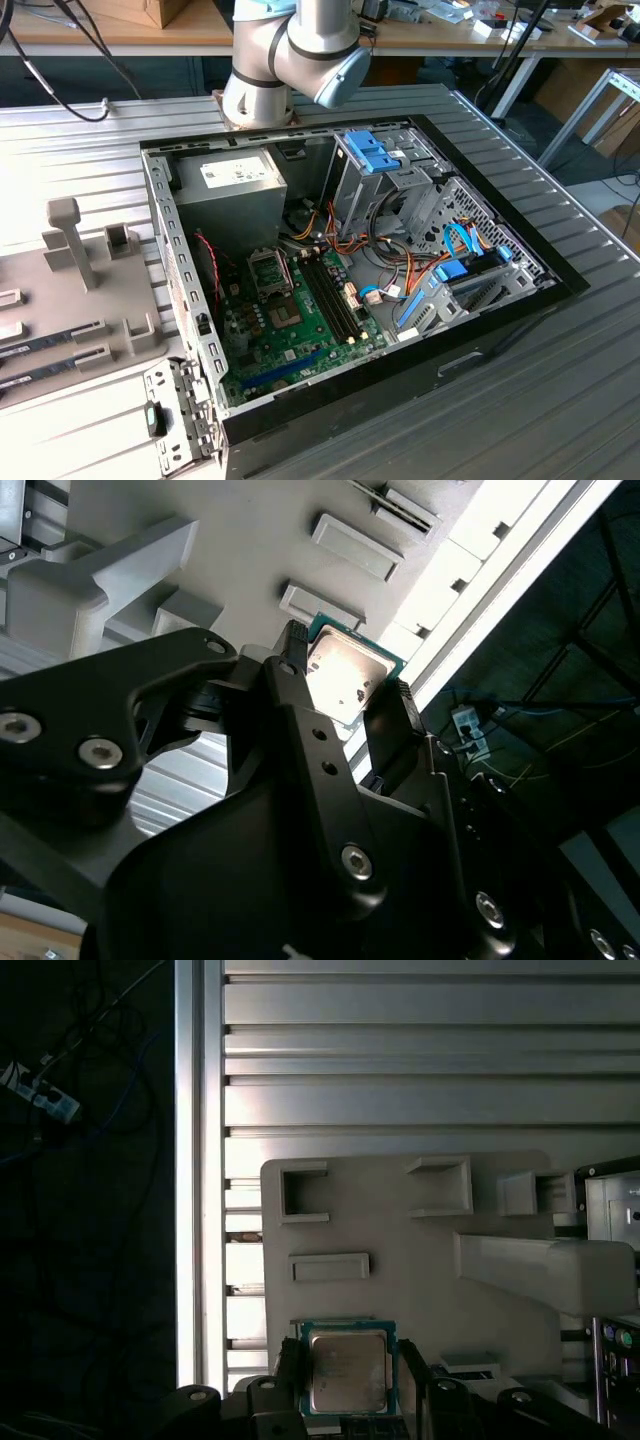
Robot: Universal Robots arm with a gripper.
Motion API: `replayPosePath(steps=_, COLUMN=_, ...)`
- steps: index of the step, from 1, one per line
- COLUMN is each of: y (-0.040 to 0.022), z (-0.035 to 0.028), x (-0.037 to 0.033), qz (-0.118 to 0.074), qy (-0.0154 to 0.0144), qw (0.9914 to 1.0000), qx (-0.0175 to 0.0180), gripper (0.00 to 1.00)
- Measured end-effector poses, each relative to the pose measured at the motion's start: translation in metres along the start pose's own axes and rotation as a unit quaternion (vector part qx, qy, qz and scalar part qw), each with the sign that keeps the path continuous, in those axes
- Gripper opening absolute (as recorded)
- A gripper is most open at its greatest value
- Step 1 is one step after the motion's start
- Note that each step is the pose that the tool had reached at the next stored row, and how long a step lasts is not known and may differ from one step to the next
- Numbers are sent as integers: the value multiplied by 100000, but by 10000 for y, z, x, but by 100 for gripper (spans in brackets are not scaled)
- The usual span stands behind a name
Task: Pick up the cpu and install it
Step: 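Pick up the cpu and move it towards the insertion slot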
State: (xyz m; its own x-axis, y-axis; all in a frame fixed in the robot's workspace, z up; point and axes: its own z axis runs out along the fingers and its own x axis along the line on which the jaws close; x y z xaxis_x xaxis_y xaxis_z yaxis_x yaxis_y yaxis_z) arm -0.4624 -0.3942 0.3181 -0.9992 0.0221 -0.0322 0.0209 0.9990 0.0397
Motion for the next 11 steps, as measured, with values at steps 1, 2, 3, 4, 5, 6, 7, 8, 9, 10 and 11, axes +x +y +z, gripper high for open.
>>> replayPosePath(steps=1, y=0, z=-8, x=0, qz=-1, qy=-1, qw=100000, qx=-4, gripper=47)
replayPosePath(steps=2, y=1, z=-13, x=0, qz=0, qy=2, qw=100000, qx=-6, gripper=47)
replayPosePath(steps=3, y=1, z=-21, x=-1, qz=1, qy=1, qw=100000, qx=-12, gripper=47)
replayPosePath(steps=4, y=1, z=-29, x=-1, qz=1, qy=0, qw=100000, qx=-17, gripper=47)
replayPosePath(steps=5, y=1, z=-34, x=-1, qz=1, qy=-3, qw=100000, qx=-22, gripper=47)
replayPosePath(steps=6, y=2, z=-40, x=-1, qz=0, qy=2, qw=100000, qx=-23, gripper=47)
replayPosePath(steps=7, y=2, z=-48, x=-2, qz=-1, qy=1, qw=100000, qx=-29, gripper=47)
replayPosePath(steps=8, y=2, z=-55, x=-2, qz=-1, qy=-1, qw=100000, qx=-35, gripper=47)
replayPosePath(steps=9, y=2, z=-60, x=-2, qz=2, qy=-1, qw=100000, qx=-40, gripper=47)
replayPosePath(steps=10, y=3, z=-64, x=-2, qz=2, qy=-2, qw=100000, qx=-43, gripper=47)
replayPosePath(steps=11, y=3, z=-71, x=-3, qz=0, qy=5, qw=100000, qx=-41, gripper=47)
